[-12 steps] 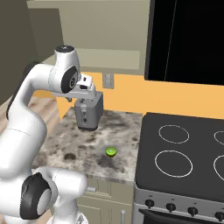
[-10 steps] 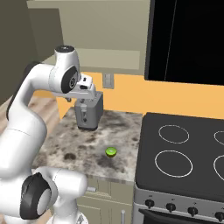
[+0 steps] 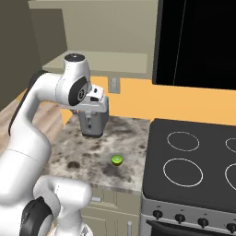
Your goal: Pick the kiwi from the counter and place it in the cabinet. Then close the cabinet.
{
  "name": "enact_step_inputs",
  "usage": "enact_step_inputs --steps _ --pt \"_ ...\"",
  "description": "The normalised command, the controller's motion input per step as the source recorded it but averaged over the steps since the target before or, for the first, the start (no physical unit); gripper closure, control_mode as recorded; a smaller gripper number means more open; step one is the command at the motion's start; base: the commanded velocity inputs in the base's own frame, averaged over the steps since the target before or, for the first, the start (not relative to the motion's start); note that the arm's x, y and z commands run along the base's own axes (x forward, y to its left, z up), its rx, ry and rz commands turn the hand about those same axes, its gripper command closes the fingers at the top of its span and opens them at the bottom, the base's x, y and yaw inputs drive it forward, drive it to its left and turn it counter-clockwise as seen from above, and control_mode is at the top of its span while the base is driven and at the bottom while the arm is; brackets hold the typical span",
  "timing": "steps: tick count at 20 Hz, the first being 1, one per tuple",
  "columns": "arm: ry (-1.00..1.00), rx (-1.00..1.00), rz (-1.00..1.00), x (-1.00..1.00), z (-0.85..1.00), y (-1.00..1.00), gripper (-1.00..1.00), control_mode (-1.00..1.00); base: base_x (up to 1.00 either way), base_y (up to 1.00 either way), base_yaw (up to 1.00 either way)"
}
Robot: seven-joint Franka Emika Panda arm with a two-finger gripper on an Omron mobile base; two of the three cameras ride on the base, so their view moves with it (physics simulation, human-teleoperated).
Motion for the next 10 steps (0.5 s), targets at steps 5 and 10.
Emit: enact_step_inputs --steps 5,10 --pt "0.0 0.0 -0.01 -0.28 -0.02 -0.39 -1.0 -1.0 0.0 0.0 0.0" --pt "0.0 0.0 0.0 -0.14 -0.06 -0.31 -1.0 -1.0 0.0 0.0 0.0"
